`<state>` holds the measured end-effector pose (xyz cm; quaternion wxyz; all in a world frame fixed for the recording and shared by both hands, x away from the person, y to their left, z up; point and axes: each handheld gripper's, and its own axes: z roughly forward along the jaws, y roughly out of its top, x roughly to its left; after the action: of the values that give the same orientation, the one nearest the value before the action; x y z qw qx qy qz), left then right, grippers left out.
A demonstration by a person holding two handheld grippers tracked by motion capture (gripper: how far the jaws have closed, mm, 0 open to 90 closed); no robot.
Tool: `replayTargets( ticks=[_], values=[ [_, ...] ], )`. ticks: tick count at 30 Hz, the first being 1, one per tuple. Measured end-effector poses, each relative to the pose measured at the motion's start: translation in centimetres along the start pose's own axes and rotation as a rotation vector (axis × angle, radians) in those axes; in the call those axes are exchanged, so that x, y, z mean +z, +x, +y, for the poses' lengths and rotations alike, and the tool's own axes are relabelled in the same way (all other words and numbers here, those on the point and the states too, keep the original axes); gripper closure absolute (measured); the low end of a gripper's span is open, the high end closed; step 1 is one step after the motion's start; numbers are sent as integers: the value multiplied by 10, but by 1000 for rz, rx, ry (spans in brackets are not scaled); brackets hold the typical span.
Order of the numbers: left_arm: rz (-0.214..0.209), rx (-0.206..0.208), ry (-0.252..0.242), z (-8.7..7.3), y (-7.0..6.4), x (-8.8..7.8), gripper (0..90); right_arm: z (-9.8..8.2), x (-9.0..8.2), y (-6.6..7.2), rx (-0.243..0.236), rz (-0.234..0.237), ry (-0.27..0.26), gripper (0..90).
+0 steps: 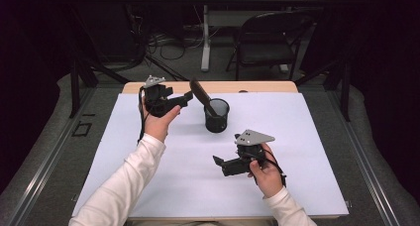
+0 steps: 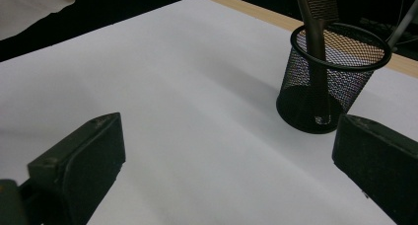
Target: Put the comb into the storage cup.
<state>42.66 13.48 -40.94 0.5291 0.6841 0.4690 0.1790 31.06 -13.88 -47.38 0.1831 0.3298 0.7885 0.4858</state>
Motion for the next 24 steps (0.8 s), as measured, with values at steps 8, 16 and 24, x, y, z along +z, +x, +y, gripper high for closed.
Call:
replayTargets(
  ticks=[8, 16, 24],
  values=[
    [-59, 82, 22, -1, -6, -15, 158, 0, -1, 0, -1, -2, -3, 0],
    [-110, 128, 39, -4, -13, -29, 159, 1, -2, -1, 0, -3, -9, 0],
    [-143, 157, 33, -6, -17, -44, 161, 2, -4, -2, 6, -3, -17, 0]
  ],
)
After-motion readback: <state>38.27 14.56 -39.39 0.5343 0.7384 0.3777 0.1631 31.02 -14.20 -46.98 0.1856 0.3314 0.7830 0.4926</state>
